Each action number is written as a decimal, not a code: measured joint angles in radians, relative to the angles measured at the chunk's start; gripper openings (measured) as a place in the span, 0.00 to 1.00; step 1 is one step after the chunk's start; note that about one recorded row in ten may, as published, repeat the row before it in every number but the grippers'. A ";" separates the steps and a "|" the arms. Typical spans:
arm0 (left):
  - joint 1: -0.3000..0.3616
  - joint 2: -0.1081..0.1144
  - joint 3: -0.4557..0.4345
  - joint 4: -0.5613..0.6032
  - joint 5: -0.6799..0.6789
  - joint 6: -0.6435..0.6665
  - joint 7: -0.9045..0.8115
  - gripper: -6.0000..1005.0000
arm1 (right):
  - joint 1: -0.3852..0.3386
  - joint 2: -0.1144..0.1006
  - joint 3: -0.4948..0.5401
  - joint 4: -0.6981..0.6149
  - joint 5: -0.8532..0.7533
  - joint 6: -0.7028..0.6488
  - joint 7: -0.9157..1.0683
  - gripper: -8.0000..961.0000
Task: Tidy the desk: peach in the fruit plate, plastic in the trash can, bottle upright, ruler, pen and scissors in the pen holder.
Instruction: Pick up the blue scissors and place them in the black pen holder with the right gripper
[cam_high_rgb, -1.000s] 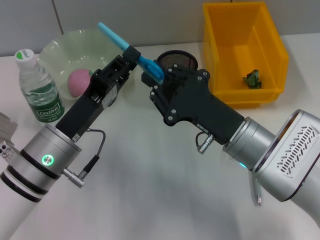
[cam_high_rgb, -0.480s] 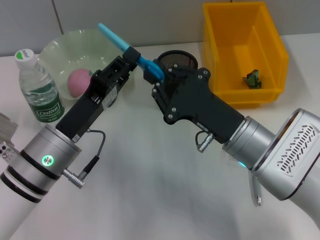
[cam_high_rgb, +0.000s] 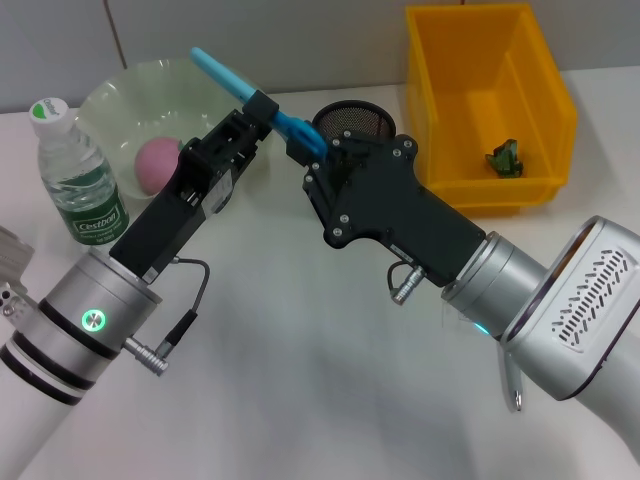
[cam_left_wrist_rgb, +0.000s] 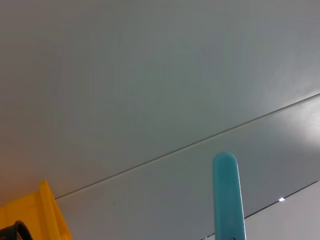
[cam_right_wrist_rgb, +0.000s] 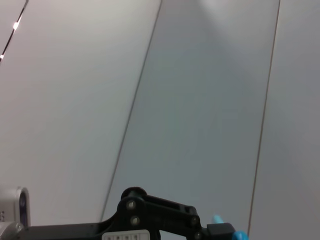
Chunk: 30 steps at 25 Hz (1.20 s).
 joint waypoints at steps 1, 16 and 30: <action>0.000 0.000 0.000 0.000 0.000 0.000 0.000 0.25 | 0.000 0.000 0.000 0.000 0.000 0.000 0.000 0.09; 0.005 -0.001 -0.008 -0.007 0.007 0.013 0.003 0.37 | -0.010 0.000 0.014 0.003 -0.003 -0.008 0.000 0.09; -0.002 0.007 -0.023 -0.053 0.016 0.079 0.036 0.80 | -0.050 0.000 0.031 -0.029 0.005 -0.065 0.090 0.09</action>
